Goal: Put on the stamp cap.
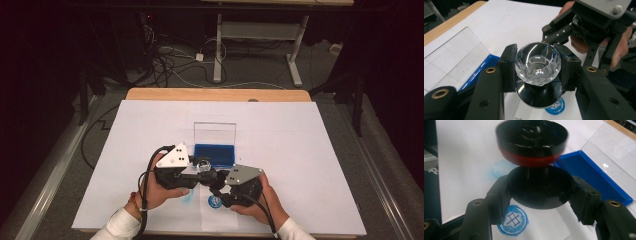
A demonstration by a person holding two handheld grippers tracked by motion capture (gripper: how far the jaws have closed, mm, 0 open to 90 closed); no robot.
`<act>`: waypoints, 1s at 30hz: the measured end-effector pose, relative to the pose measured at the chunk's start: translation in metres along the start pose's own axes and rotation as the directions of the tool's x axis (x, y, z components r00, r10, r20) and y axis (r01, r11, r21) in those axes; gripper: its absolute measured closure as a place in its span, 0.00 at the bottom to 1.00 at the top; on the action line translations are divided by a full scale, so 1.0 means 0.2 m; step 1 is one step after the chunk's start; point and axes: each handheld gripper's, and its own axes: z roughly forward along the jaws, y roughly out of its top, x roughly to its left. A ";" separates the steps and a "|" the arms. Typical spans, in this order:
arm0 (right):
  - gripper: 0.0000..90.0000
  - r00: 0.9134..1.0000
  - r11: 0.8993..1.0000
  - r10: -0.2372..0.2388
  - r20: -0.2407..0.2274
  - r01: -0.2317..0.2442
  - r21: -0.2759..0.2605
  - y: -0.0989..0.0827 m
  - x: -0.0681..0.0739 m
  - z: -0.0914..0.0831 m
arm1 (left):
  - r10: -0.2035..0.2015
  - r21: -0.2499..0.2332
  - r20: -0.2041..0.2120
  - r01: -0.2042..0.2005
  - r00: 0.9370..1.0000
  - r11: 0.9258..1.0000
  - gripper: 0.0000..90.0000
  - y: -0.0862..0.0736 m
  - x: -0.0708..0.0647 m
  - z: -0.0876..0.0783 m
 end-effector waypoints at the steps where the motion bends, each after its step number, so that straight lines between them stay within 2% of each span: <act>1: 0.43 1.000 1.000 0.006 -0.008 -0.006 -0.009 0.00 0.00 0.00 | 0.000 -0.004 0.001 0.000 1.000 1.000 0.60 0.00 0.00 0.00; 9: 0.43 0.999 0.997 0.040 -0.036 -0.042 -0.067 0.02 0.01 0.00 | -0.004 -0.033 0.008 0.004 1.000 0.999 0.60 0.01 -0.01 0.02; 14: 0.43 0.995 0.991 0.080 -0.056 -0.086 -0.104 0.02 0.01 -0.01 | -0.009 -0.046 0.015 0.010 1.000 0.999 0.60 0.00 0.00 0.02; 21: 0.43 0.993 0.988 0.102 -0.056 -0.108 -0.111 0.01 0.00 -0.01 | -0.014 -0.053 0.031 0.015 0.999 0.998 0.60 -0.01 -0.01 0.04; 30: 0.43 0.995 0.990 0.090 -0.050 -0.095 -0.102 0.01 0.01 -0.01 | -0.045 -0.065 0.059 0.049 0.997 0.997 0.60 -0.03 0.00 0.04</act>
